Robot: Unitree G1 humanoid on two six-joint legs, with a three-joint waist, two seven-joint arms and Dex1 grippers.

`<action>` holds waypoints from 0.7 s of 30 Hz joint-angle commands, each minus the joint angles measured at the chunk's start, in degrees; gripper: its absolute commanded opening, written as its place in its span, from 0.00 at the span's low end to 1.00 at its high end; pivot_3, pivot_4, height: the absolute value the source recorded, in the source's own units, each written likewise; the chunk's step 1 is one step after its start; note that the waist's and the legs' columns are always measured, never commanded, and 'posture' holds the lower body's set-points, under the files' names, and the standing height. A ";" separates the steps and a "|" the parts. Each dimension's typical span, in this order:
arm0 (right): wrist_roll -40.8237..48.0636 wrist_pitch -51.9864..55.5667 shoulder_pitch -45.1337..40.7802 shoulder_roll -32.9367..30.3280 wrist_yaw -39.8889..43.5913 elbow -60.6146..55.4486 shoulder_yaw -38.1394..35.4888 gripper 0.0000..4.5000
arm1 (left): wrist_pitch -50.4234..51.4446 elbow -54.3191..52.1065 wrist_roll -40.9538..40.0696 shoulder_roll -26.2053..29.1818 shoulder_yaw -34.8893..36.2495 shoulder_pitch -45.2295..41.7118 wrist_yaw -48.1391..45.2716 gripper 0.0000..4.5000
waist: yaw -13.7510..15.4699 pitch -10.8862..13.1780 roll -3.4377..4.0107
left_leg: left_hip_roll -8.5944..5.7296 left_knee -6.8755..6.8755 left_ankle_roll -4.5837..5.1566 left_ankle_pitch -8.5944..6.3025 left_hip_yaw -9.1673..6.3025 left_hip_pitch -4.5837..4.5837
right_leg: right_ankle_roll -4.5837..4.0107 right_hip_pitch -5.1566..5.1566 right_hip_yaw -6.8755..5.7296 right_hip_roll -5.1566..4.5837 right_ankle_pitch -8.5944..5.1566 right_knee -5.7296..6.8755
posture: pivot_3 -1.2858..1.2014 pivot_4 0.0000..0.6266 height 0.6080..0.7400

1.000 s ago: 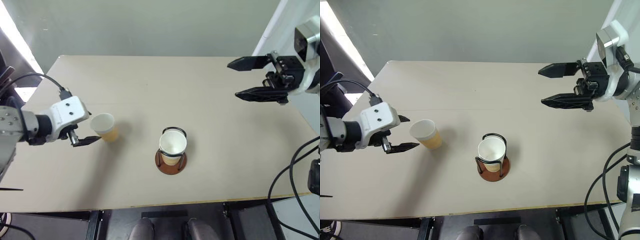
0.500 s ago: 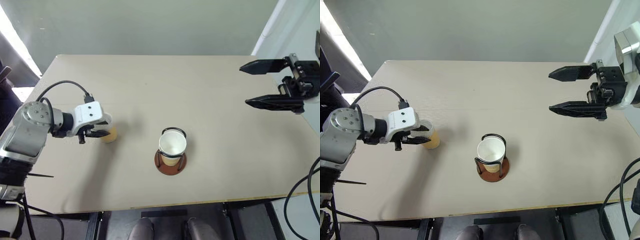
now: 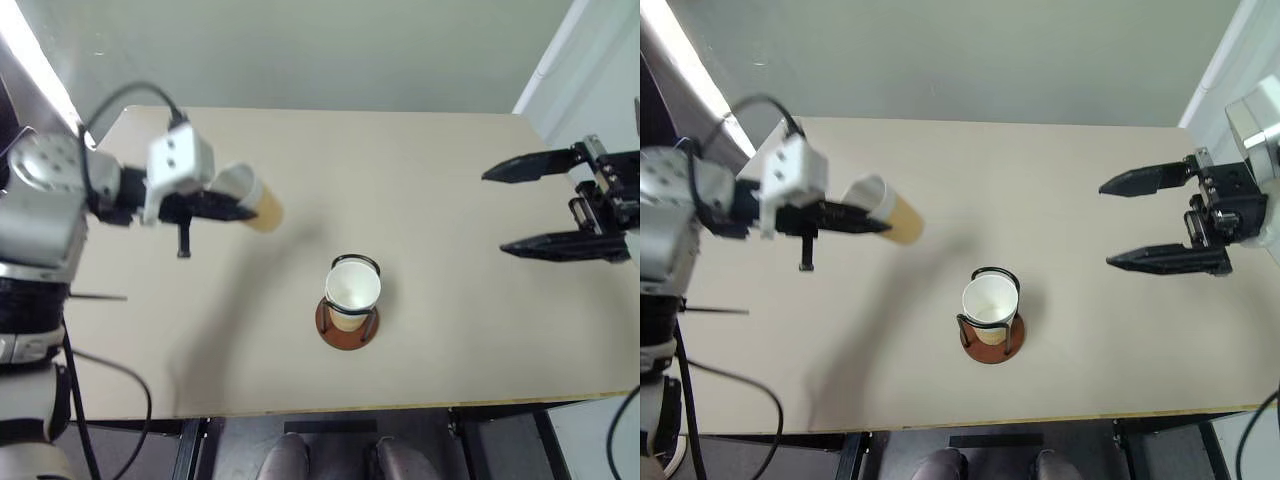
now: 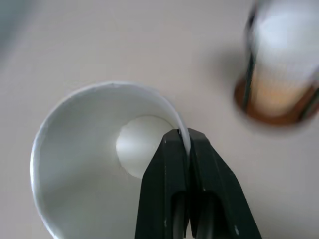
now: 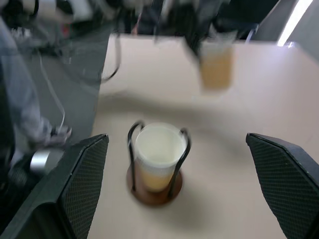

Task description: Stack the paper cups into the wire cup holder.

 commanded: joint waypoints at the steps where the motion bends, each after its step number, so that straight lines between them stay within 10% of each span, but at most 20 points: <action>1: -1.60 -3.20 1.60 -2.01 0.56 -3.78 -0.59 1.00 | 3.17 -4.32 -7.08 -2.82 -0.57 -3.55 -5.96 0.00 | -0.12 -0.01 0.02 | -0.01 0.03 0.03 0.00 0.04 0.04 | 0.06 0.05 0.04 -0.02 0.00 0.01 | 0.52 0.24 1.00; 21: -0.65 -3.53 3.52 -5.03 -4.31 -9.81 -2.33 1.00 | -18.70 -2.35 0.93 -6.98 -25.95 -8.72 -9.76 0.00 | -0.26 0.00 0.02 | -0.08 0.81 0.63 -0.34 0.03 0.11 | 0.52 0.43 0.11 -0.08 -0.06 0.06 | 0.52 0.24 1.00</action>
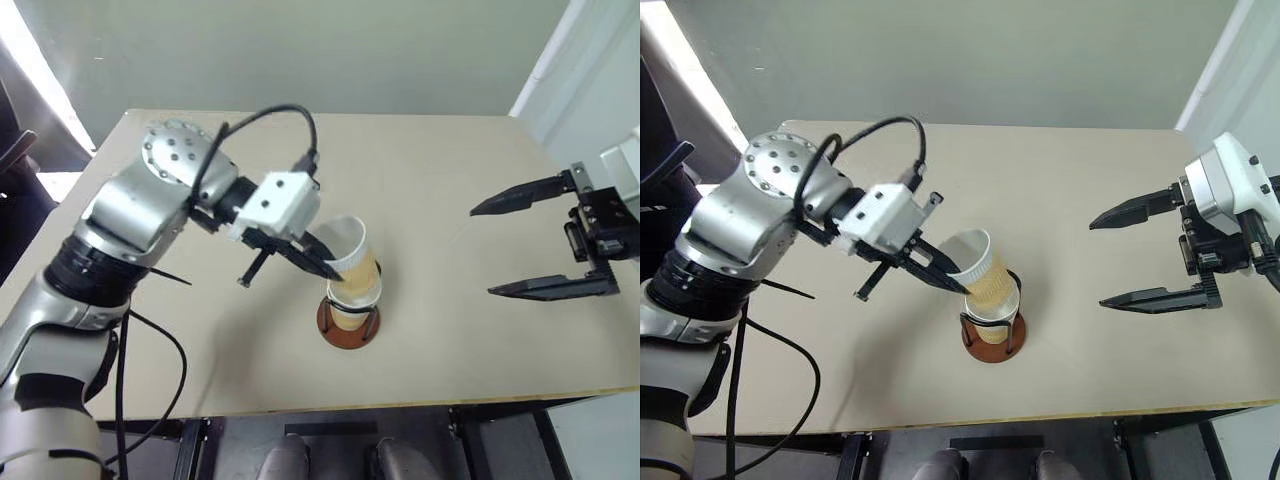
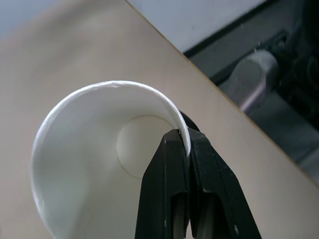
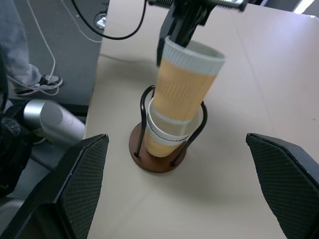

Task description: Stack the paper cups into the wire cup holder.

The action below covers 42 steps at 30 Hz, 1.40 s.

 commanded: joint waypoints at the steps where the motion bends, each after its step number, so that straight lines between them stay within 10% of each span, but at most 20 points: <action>1: 0.98 -0.08 -0.53 -1.26 -1.31 -1.30 -2.82 1.00 | -5.35 2.44 6.00 -2.59 0.22 -1.59 -2.29 0.00 | 0.08 0.00 0.00 | 0.00 0.01 0.00 0.00 0.00 0.00 | 0.00 0.02 0.00 0.00 0.00 0.00 | 0.52 0.24 1.00; 9: 1.37 -0.24 0.03 -1.72 -2.14 -1.63 -2.96 1.00 | -5.80 2.44 7.07 -3.65 -0.41 -0.84 -2.29 0.12 | 0.08 0.00 0.00 | -0.01 0.06 0.04 -0.03 0.02 -0.05 | 0.05 0.04 0.00 0.00 -0.01 -0.05 | 0.52 0.24 1.00; 21: 0.16 -2.18 -1.13 -0.65 -2.22 0.06 -0.86 1.00 | -1.15 1.76 6.74 -5.83 3.96 -0.80 0.62 0.99 | 0.16 0.00 0.00 | -0.02 0.08 0.06 -0.04 0.01 -0.08 | 0.09 0.04 0.00 -0.01 0.00 -0.06 | 0.52 0.24 1.00; 32: 3.68 -1.76 -11.87 5.77 -8.93 16.75 -6.58 1.00 | 19.53 19.00 -12.81 -15.98 41.87 -18.46 39.64 0.99 | -0.02 0.05 -0.07 | 0.00 0.13 0.02 -0.01 0.05 -0.20 | 0.15 -0.08 0.00 -0.01 0.04 -0.05 | 0.52 0.24 1.00; 42: 1.23 -5.03 -20.58 8.89 -8.28 25.57 -4.53 1.00 | 7.83 41.26 -14.05 -31.87 53.82 -51.22 68.02 0.99 | 0.83 0.20 -0.18 | -0.16 0.15 0.32 -0.18 0.22 -0.51 | 0.56 0.05 0.16 -0.14 0.17 -1.00 | 0.52 0.24 1.00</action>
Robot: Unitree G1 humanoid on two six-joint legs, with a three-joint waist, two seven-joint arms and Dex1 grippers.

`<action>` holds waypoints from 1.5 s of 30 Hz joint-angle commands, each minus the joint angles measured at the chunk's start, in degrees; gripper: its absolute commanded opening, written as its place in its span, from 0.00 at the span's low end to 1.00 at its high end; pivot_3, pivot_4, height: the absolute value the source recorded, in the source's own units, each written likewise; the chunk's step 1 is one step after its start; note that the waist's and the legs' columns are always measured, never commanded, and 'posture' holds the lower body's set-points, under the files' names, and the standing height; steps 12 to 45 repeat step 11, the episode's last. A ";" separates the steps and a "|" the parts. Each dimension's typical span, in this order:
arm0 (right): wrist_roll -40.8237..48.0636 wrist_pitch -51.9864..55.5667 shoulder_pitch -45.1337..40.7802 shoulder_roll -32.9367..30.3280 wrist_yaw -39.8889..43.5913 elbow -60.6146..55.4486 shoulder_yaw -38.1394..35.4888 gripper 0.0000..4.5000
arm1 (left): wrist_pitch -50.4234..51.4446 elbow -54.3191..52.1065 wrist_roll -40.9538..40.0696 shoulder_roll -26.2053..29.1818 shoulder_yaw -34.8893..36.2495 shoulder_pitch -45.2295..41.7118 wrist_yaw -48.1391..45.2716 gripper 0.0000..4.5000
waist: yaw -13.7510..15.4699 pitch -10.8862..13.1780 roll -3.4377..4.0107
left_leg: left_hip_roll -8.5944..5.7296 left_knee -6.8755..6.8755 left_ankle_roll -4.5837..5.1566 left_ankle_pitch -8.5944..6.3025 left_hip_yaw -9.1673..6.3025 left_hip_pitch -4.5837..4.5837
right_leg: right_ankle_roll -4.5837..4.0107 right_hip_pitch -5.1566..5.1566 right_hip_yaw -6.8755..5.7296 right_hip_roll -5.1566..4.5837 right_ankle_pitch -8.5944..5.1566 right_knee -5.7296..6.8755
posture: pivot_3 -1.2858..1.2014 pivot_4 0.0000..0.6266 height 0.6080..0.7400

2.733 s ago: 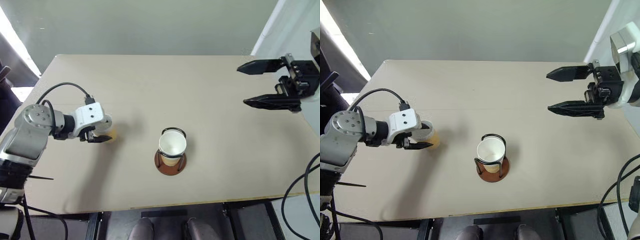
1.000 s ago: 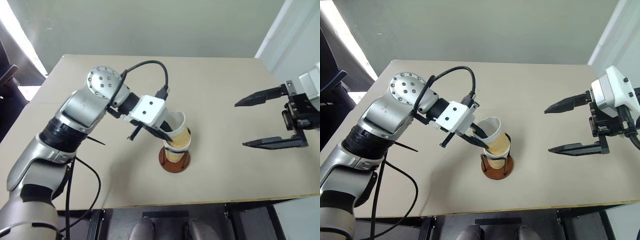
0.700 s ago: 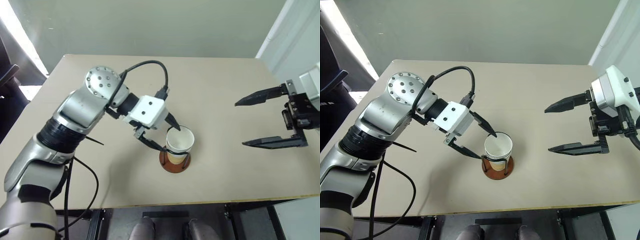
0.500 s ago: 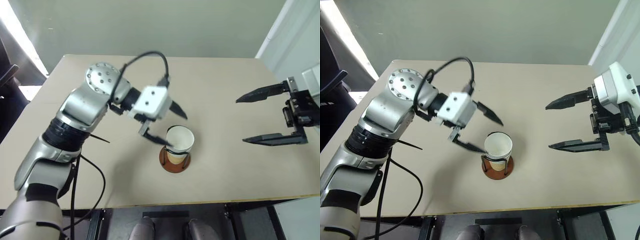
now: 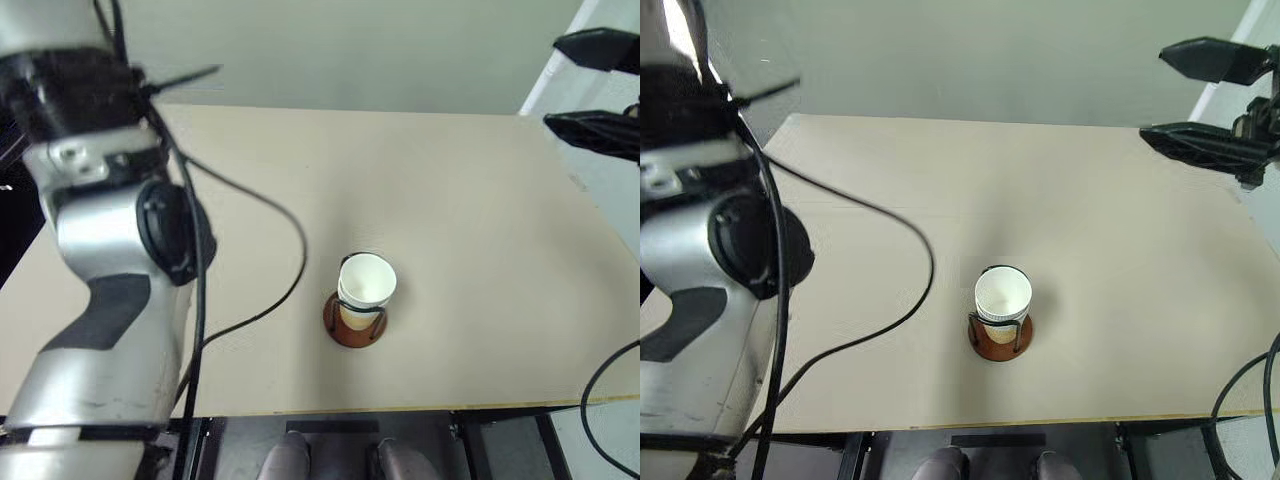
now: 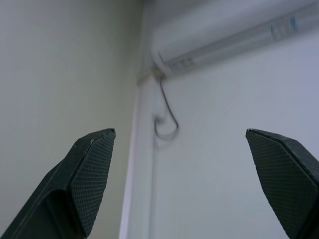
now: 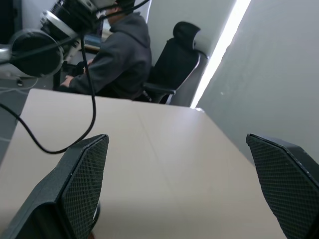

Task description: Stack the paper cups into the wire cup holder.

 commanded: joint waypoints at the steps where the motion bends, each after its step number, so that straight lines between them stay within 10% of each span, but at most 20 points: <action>1: -1.64 -2.32 -2.75 0.18 0.58 1.96 -0.09 1.00 | -3.45 6.29 -0.44 -1.57 1.74 -8.34 4.32 0.99 | -0.06 0.05 0.02 | 0.00 0.02 0.05 -0.03 0.01 -0.02 | 0.03 -0.01 0.05 -0.05 0.02 -0.04 | 0.52 0.24 1.00; 45: -2.85 -2.58 -1.57 0.39 0.29 2.26 -1.04 1.00 | -4.34 9.56 -2.63 -3.56 3.80 -11.68 3.57 0.99 | -0.20 0.50 0.36 | 0.03 0.05 0.15 -0.09 0.37 -0.05 | 0.05 -0.18 0.28 0.07 0.00 0.07 | 0.52 0.24 1.00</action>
